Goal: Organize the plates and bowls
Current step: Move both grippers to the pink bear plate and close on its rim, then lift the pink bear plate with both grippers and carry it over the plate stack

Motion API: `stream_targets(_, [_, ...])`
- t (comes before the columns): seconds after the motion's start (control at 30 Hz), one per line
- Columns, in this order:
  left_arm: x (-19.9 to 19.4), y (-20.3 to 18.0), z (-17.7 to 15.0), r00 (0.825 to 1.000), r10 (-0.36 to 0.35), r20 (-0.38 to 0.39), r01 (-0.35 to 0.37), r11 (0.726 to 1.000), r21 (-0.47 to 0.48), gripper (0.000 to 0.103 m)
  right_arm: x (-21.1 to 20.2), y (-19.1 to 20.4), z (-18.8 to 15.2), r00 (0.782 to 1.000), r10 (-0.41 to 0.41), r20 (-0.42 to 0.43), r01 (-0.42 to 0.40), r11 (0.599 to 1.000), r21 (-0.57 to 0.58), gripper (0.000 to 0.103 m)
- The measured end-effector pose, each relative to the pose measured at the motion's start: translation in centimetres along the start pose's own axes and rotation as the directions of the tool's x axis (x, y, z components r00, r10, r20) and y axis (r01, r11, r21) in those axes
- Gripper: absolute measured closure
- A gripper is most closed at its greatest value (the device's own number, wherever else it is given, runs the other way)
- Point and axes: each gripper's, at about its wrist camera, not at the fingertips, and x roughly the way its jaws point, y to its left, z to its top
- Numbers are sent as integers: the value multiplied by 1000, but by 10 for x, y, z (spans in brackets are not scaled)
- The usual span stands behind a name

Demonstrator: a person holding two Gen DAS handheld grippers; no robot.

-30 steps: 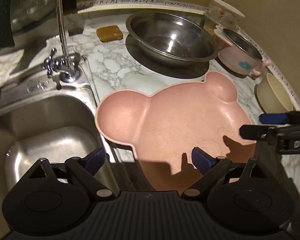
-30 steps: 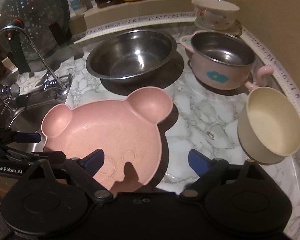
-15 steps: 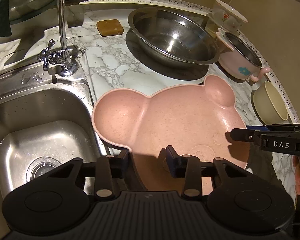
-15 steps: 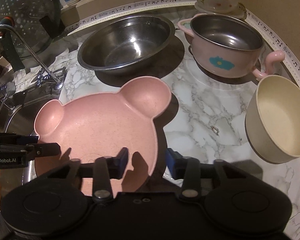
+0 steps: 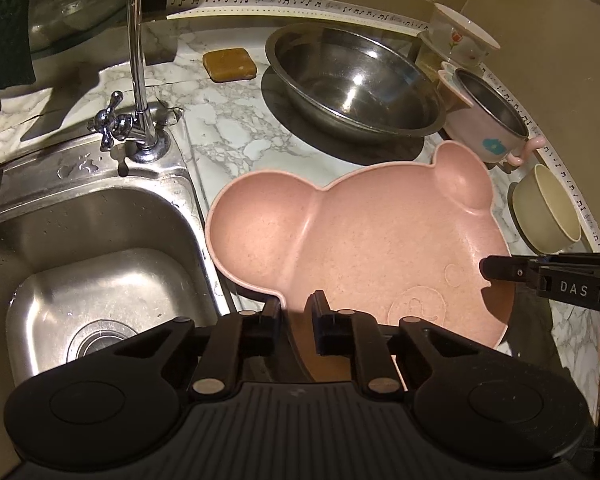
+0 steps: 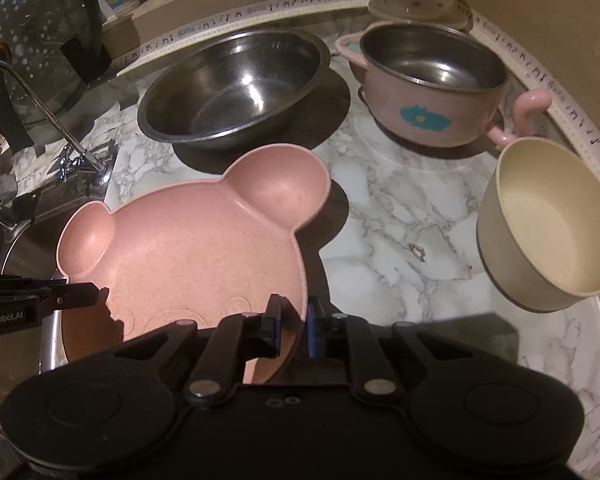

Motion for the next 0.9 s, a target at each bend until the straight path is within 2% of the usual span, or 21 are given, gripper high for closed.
stream_targets(0.17, [-16,-2,8,1000,-16,22,16,1000,13,88,-14,3,-1,1000,-6,16,6,1000,7,91])
stream_targets(0.47, [-48,-10,17,996,-59,67,54,996,72,88,-56,10,0,996,-10,94,7,999,34,92])
stream_targets(0.73, [-69,-21,-8,991,-132,17,128,981,147,88,-90,12,-30,997,-19,78,12,996,84,92])
stream_targets(0.9, [-77,-28,-31,989,-146,-20,147,967,208,88,-110,17,-57,996,-39,81,29,992,122,92])
